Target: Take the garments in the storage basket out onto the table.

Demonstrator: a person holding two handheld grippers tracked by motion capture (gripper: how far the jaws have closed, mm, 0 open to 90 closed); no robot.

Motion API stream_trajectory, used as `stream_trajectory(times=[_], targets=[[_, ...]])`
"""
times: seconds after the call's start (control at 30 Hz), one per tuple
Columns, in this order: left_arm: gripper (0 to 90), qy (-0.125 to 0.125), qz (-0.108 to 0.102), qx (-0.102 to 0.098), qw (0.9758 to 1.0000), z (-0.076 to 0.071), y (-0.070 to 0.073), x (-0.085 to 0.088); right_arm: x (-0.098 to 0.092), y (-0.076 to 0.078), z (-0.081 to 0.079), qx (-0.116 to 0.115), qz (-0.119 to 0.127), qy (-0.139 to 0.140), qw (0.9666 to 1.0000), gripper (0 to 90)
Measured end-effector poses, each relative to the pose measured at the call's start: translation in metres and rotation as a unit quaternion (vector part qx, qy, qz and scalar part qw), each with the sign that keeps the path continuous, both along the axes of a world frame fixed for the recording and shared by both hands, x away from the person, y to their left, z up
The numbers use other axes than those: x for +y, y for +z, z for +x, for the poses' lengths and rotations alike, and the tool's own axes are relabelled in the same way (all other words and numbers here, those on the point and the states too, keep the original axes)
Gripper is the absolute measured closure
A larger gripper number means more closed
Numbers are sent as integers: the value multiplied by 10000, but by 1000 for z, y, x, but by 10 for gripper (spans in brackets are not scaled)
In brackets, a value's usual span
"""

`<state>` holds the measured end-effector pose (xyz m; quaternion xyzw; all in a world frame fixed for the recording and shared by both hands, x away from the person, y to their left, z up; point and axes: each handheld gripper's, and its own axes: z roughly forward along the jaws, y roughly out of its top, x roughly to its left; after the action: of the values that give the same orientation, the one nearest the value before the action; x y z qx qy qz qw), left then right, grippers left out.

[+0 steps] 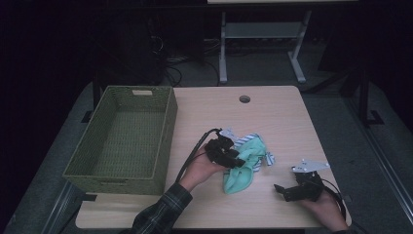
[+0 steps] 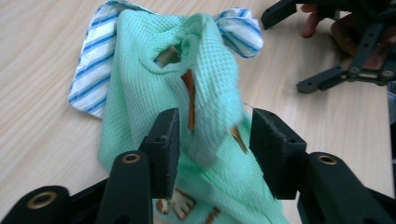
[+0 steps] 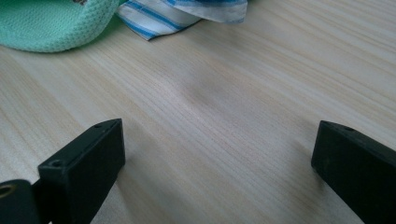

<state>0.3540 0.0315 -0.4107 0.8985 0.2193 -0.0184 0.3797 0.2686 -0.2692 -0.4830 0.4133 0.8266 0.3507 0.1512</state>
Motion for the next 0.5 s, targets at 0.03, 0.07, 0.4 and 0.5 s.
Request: stream_trajectory(times=[0.03, 0.07, 0.4, 0.5], targets=[[513, 4, -4, -30, 10000, -2, 1, 3, 0, 0, 0, 1, 1, -2, 10000, 23], [509, 38, -23, -46, 10000, -4, 2, 6, 0, 0, 0, 2, 1, -3, 10000, 23], [506, 108, 19, 44, 9999, -26, -10, 27, 0, 0, 0, 2, 0, -1, 10000, 23], [485, 82, 60, 90, 9999, -31, -14, 25, 0, 0, 0, 0, 0, -1, 10000, 23]])
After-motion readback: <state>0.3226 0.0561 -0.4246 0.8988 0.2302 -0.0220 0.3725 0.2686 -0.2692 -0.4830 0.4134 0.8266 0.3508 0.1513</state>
